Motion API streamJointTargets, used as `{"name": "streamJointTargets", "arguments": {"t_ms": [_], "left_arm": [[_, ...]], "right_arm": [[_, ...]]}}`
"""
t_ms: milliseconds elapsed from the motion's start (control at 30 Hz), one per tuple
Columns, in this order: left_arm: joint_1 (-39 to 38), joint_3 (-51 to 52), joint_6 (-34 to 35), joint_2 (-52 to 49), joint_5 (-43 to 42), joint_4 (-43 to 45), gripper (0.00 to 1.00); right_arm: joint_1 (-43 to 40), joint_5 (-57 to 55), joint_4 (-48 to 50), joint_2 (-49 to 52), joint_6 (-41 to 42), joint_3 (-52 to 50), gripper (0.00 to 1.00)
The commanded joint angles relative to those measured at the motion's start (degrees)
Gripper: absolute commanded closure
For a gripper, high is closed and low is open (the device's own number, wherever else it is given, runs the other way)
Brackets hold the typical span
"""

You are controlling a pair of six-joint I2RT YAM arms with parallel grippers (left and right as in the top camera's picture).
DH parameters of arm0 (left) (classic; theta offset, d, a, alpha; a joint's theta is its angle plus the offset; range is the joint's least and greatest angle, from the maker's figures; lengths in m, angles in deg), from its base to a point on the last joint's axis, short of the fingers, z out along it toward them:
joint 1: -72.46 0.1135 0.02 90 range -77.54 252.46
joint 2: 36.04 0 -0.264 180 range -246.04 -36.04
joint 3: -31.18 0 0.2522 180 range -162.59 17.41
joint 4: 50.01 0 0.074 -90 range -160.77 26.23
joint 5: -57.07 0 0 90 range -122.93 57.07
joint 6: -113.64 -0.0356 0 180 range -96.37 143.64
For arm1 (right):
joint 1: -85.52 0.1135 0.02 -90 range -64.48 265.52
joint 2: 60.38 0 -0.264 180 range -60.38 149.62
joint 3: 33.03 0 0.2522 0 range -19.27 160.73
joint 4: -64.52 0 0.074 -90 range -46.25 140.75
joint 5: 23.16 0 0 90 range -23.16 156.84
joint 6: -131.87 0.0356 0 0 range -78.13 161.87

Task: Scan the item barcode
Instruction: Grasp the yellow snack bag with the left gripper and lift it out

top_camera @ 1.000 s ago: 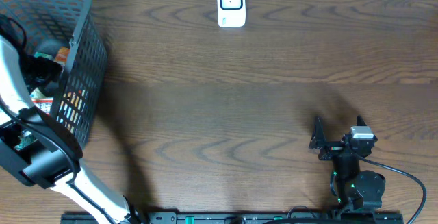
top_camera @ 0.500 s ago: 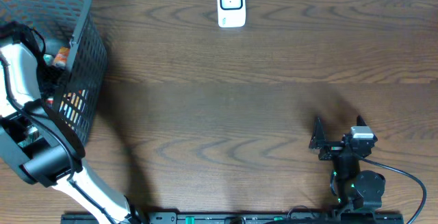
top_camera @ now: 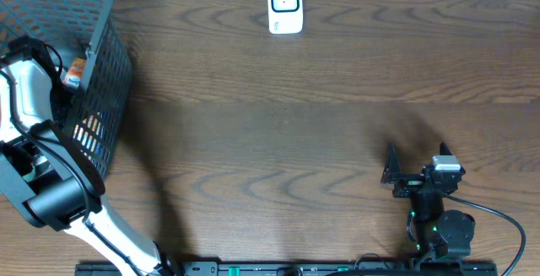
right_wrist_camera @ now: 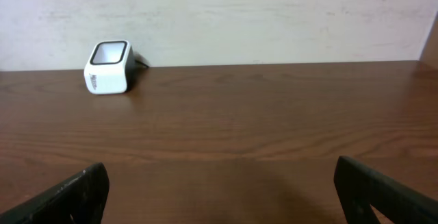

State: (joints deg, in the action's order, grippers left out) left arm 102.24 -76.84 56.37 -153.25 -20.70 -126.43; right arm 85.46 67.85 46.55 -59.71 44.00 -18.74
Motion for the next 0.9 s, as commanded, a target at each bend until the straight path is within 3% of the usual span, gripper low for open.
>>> {"name": "streamJointTargets", "arguments": {"t_ms": [0, 167, 667, 767, 867], "left_arm": [[0.04, 0.07, -3.19, 0.42, -1.01, -1.09, 0.93], [0.02, -3.93, -3.52, 8.31, -1.36, -1.49, 0.93], [0.02, -3.91, -1.40, 39.45, -15.15, 16.72, 0.93], [0.02, -3.91, 0.83, 43.82, -21.35, 20.85, 0.93], [-0.13, -3.91, 0.79, 46.62, -33.03, 25.57, 0.93]], "right_arm": [[-0.28, -0.44, -0.09, -0.35, 0.39, -0.22, 0.01], [-0.28, -0.44, -0.07, -0.35, 0.39, -0.22, 0.01], [-0.28, -0.44, -0.09, -0.35, 0.39, -0.22, 0.01], [-0.28, -0.44, -0.07, -0.35, 0.39, -0.22, 0.01], [-0.28, -0.44, -0.09, -0.35, 0.39, -0.22, 0.01]]}}
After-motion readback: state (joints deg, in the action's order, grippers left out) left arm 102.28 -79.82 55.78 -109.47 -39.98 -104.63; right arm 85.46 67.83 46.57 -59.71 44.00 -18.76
